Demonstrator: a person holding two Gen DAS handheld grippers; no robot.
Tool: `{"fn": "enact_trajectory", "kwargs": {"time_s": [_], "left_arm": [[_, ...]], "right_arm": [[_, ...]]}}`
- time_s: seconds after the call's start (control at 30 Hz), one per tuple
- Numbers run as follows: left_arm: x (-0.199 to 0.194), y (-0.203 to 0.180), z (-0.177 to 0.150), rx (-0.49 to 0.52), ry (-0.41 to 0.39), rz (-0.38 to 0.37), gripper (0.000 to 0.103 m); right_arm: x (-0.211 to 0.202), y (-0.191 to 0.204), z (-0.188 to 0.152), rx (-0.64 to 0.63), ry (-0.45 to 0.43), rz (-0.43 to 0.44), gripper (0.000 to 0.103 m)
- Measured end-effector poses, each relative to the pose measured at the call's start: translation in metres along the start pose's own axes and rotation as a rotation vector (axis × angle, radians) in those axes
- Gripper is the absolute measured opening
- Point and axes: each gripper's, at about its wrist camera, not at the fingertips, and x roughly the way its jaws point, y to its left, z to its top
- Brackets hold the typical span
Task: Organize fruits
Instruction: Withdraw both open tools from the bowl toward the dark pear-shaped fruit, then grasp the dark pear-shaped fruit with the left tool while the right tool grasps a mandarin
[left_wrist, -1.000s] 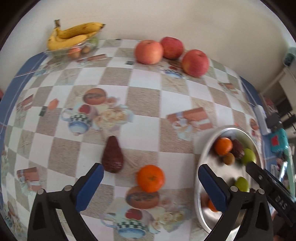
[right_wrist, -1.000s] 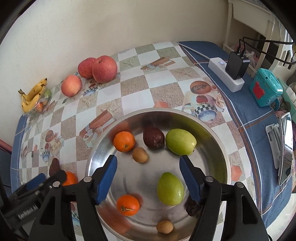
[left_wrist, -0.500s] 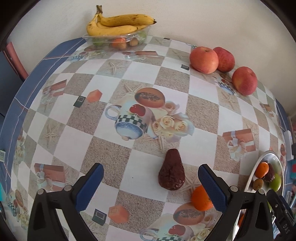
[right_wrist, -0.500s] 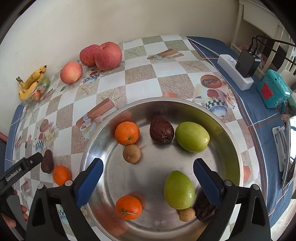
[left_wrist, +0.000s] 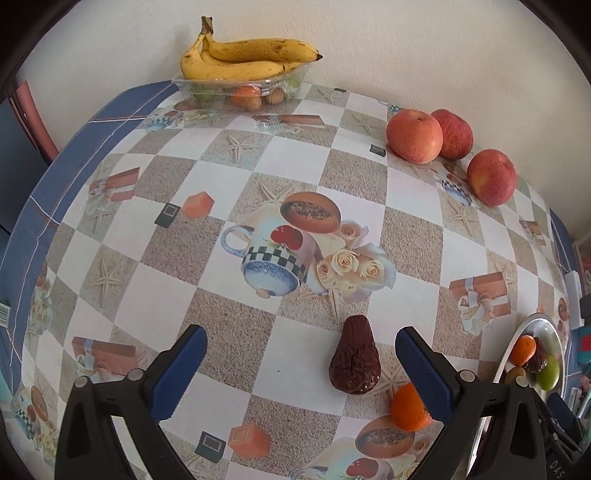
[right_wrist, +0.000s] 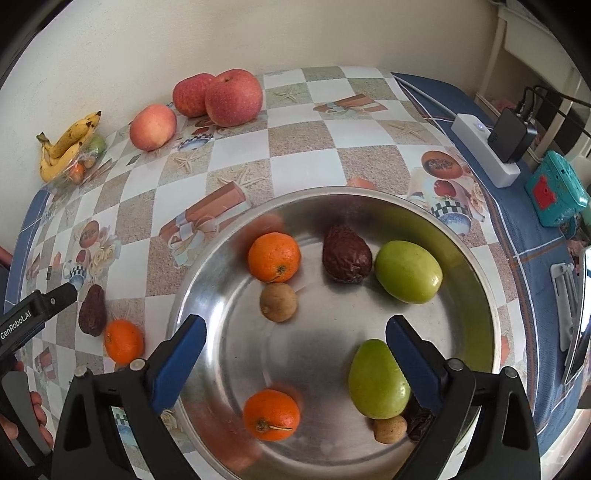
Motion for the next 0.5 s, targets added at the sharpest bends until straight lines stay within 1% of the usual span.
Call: {"fn": "enact_trajectory", "kwargs": {"time_s": [0.1, 0.27, 0.33, 0.4, 0.47, 0.5], "left_arm": [[-0.005, 0.008, 0.005, -0.015, -0.019, -0.001, 0.103], [-0.016, 0.02, 0.012, -0.036, -0.054, -0.035, 0.103], [-0.017, 0.021, 0.013, -0.034, -0.051, -0.063, 0.103], [-0.015, 0.02, 0.012, -0.039, -0.031, -0.091, 0.101], [-0.01, 0.016, 0.011, -0.034, 0.0, -0.12, 0.1], [-0.007, 0.013, 0.009, -0.029, 0.011, -0.13, 0.098]], "right_arm": [[-0.006, 0.014, 0.002, -0.033, -0.027, 0.03, 0.098], [-0.02, 0.048, 0.004, -0.104, -0.075, 0.15, 0.098], [-0.024, 0.062, 0.004, -0.124, -0.086, 0.182, 0.098], [-0.026, 0.073, 0.003, -0.149, -0.094, 0.206, 0.097], [-0.027, 0.084, 0.002, -0.176, -0.098, 0.229, 0.093], [-0.026, 0.088, 0.001, -0.189, -0.096, 0.239, 0.083]]}}
